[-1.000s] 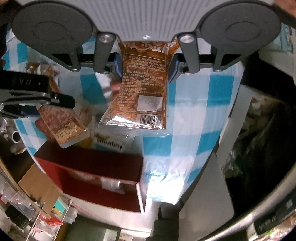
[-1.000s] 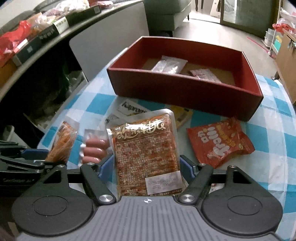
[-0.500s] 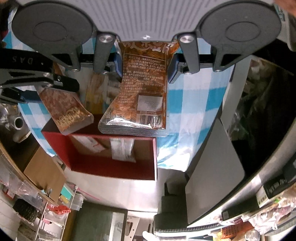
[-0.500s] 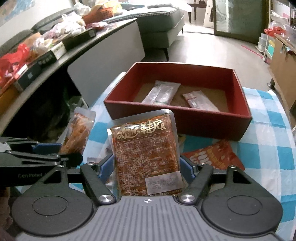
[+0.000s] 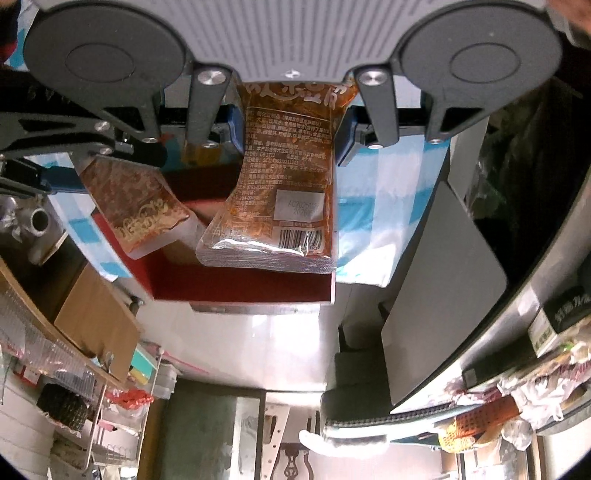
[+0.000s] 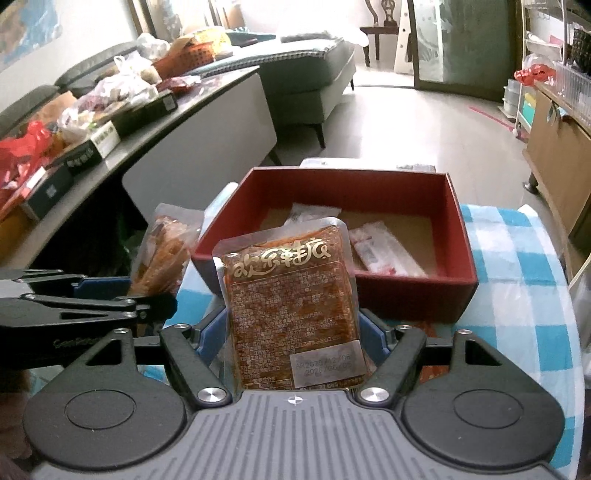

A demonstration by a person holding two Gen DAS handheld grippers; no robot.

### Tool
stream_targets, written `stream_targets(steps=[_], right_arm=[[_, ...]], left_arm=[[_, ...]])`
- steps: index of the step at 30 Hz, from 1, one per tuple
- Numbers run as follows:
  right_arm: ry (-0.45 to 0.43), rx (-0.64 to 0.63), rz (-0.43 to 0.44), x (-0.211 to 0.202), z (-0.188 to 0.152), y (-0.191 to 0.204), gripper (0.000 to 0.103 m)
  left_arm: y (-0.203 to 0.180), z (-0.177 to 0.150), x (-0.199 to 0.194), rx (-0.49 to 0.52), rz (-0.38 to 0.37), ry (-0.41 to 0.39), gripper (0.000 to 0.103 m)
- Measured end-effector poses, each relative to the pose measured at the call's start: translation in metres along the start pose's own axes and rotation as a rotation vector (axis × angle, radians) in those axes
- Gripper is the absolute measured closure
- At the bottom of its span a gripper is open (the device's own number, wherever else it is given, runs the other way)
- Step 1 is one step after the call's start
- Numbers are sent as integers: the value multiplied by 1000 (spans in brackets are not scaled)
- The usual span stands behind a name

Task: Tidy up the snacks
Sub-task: 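Lift both held snack packs and carry them over the red tray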

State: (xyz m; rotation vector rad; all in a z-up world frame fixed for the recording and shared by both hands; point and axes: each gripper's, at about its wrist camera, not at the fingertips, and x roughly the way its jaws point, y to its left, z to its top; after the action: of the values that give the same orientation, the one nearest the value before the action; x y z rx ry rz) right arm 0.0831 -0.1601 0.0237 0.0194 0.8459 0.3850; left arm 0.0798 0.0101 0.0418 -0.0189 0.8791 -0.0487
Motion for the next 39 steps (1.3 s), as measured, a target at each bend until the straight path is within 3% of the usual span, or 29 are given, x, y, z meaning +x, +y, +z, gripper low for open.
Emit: stream_targets(steps=[22, 39], right_arm=[[-71, 12, -23, 4, 45, -32, 23], [-26, 34, -61, 49, 69, -55, 23]], left_arm=[[-29, 61, 29, 32, 20, -62, 59], [-39, 88, 76, 36, 62, -36, 59]])
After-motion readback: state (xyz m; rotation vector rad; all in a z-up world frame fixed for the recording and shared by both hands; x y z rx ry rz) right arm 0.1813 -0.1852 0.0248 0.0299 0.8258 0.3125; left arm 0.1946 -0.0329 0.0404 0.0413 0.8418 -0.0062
